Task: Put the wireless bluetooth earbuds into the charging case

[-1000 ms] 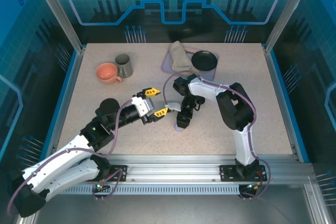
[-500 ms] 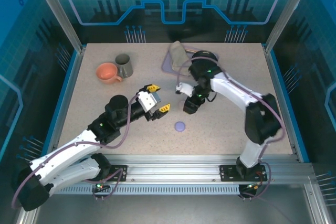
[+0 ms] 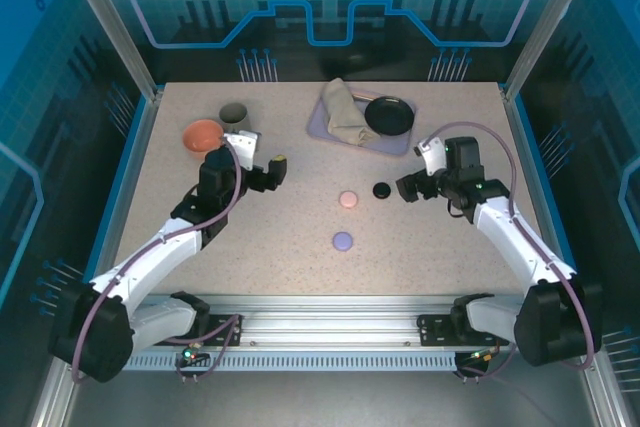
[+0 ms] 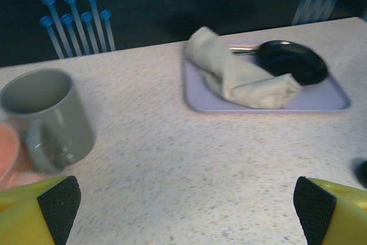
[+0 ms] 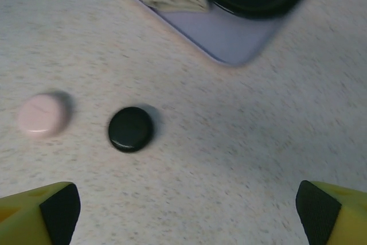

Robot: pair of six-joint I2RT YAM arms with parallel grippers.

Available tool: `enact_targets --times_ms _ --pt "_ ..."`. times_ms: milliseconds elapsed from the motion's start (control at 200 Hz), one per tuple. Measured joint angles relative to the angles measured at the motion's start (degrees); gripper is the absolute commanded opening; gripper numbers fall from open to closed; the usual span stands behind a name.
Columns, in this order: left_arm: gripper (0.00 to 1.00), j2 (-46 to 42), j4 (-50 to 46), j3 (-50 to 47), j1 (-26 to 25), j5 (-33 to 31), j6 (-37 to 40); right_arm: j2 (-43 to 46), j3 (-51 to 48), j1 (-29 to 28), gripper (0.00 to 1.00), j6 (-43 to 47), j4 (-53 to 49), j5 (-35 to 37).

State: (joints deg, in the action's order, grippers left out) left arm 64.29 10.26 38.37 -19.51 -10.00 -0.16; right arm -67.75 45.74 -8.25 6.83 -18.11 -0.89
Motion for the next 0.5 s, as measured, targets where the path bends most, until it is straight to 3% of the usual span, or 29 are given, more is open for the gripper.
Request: enact_targets --times_ms 300,500 --pt "0.99 2.62 2.54 -8.07 7.17 -4.61 -1.49 1.27 -16.46 3.87 1.0 -10.62 22.51 7.8" --pt "0.99 5.7 8.66 -10.82 9.86 -4.0 -1.33 -6.23 -19.71 3.98 1.0 -12.2 37.92 9.66"
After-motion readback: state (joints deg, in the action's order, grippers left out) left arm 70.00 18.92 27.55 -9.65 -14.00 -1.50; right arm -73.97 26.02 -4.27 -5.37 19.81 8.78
